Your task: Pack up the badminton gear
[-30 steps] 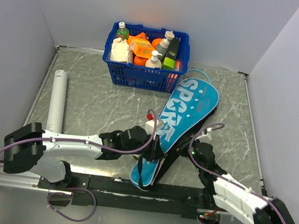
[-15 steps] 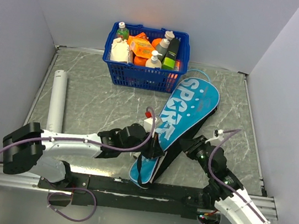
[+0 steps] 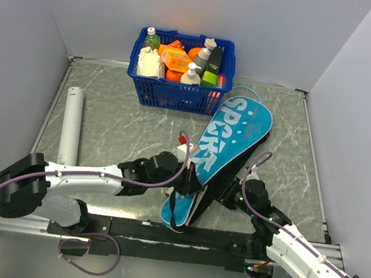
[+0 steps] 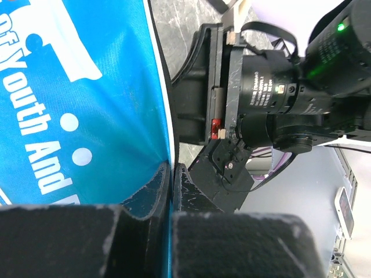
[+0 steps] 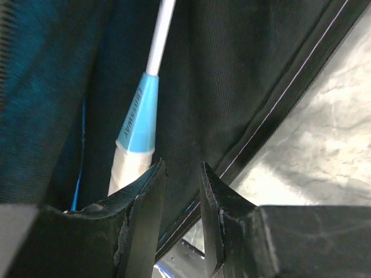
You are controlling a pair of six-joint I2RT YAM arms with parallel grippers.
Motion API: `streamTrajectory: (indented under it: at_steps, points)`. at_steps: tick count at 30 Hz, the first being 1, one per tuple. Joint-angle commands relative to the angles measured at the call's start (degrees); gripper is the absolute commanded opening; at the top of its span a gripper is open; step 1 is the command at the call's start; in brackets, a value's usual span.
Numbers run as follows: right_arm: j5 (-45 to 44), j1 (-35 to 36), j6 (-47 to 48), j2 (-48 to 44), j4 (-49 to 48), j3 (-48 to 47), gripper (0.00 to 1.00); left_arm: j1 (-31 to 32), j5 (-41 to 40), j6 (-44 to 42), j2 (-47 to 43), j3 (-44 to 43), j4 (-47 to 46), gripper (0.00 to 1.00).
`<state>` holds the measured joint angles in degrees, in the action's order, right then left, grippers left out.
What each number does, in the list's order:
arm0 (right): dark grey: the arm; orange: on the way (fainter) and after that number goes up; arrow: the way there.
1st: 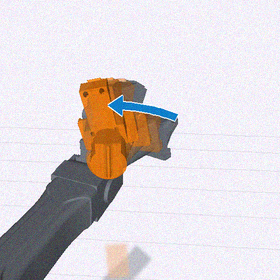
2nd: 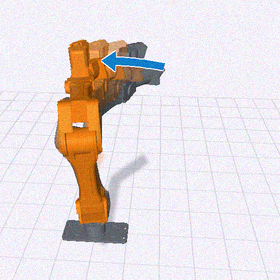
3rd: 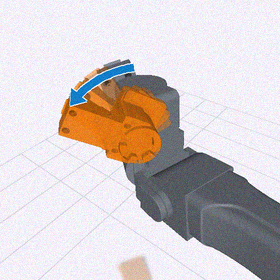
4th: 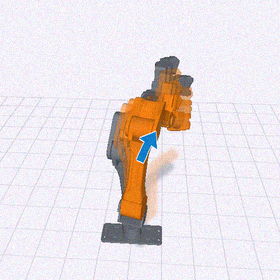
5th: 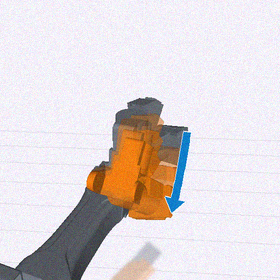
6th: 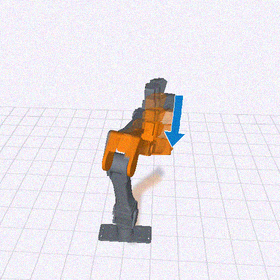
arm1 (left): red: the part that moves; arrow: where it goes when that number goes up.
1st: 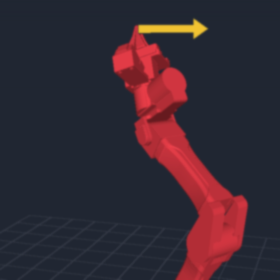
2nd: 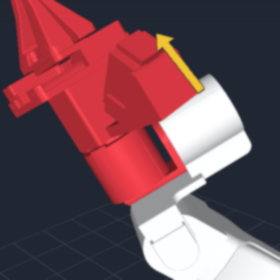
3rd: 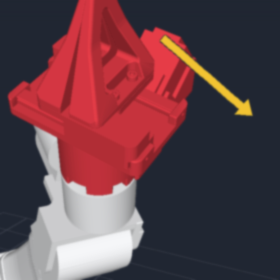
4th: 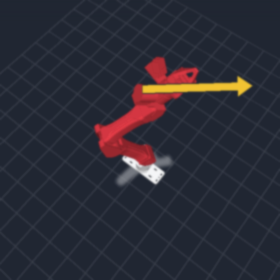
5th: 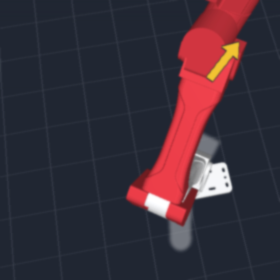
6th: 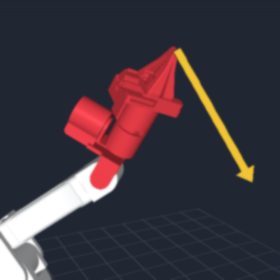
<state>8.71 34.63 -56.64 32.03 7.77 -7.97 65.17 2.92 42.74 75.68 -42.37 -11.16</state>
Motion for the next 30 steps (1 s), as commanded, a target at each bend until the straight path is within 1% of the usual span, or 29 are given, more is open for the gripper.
streamTrajectory:
  at_steps: [1, 3, 5, 9, 15, 18, 19, 21, 23, 28, 29, 30]
  points:
    - [3.07, 0.35, -2.42, -0.13, -6.80, 0.50, 0.38, -0.22, 0.42, -0.11, -2.12, -0.61, -3.43, 0.01]
    - [3.42, 0.52, -2.77, 0.83, -7.50, 0.67, 0.38, -0.22, 0.51, -0.20, -1.94, -0.61, -3.69, 0.01]
    - [4.38, 0.61, -3.91, 1.37, -11.26, 1.20, 0.37, -0.30, 0.68, -0.20, -1.76, -0.70, -3.78, 0.01]
    - [4.91, 0.79, -6.11, 2.07, -15.58, 3.04, 0.36, -0.30, 0.95, -0.03, -1.50, -0.70, -4.13, 0.01]
    - [5.00, 1.58, -6.90, 5.40, -18.84, 3.39, 0.35, -0.30, 1.04, -0.03, -1.15, -0.61, -4.49, 0.01]
    - [5.18, 2.19, -8.57, 8.82, -23.93, 4.36, 0.35, -0.30, 1.30, 0.06, -1.15, -0.61, -4.75, 0.01]
    - [4.92, 2.89, -9.62, 9.79, -27.42, 4.62, 0.35, -0.30, 1.47, 0.06, -1.06, -0.61, -4.84, 0.01]
    - [3.08, 3.77, -10.24, 12.86, -30.26, 4.80, 0.35, -0.30, 1.65, 0.41, -1.06, -0.52, -5.10, 0.01]
    - [2.45, 4.74, -10.94, 15.24, -35.17, 4.80, 0.34, -0.30, 1.92, 0.76, -0.97, -0.17, -5.54, 0.01]
    - [-0.97, 6.68, -11.65, 25.17, -48.18, 4.54, 0.33, -0.30, 2.62, 1.82, -0.97, 0.71, -6.77, 0.01]
    - [-1.06, 6.85, -11.47, 26.93, -52.12, 3.58, 0.33, -0.30, 2.71, 2.17, -1.15, 1.06, -6.95, 0.01]
    - [-0.98, 6.85, -11.39, 30.42, -53.98, 3.05, 0.33, -0.30, 2.79, 2.34, -1.15, 1.06, -7.30, 0.01]
